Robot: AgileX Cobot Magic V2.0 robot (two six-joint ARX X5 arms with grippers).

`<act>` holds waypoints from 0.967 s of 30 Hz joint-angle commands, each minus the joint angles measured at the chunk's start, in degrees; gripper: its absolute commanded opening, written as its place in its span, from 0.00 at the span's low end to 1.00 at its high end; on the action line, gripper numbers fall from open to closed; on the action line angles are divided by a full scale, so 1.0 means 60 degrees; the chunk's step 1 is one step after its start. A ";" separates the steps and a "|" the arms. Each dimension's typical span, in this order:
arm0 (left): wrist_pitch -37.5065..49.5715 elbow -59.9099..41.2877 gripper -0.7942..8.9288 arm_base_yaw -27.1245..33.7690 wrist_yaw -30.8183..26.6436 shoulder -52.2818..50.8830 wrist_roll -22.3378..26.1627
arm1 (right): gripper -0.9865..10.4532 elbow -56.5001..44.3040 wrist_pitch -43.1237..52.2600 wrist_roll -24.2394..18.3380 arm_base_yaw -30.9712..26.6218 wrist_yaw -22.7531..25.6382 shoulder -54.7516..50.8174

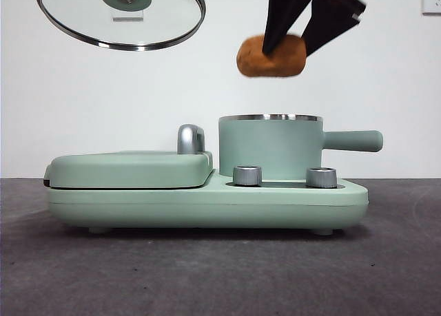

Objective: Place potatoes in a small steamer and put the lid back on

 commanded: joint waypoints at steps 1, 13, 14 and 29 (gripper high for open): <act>0.0328 0.0146 0.09 -0.0044 0.0007 0.0007 0.0033 | 0.30 0.0623 0.0102 -0.0270 -0.0127 0.0047 0.0743; 0.0324 0.0146 0.09 -0.0036 0.0007 0.0007 0.0033 | 0.30 0.1953 0.0375 -0.0441 -0.0878 0.0073 0.2892; 0.0321 0.0146 0.09 -0.0036 0.0007 0.0007 0.0033 | 0.30 0.1949 0.0448 -0.0448 -0.0925 0.0080 0.2976; 0.0324 0.0146 0.09 -0.0036 0.0000 0.0007 0.0036 | 0.30 0.1949 0.0780 -0.0499 -0.1035 0.0076 0.3872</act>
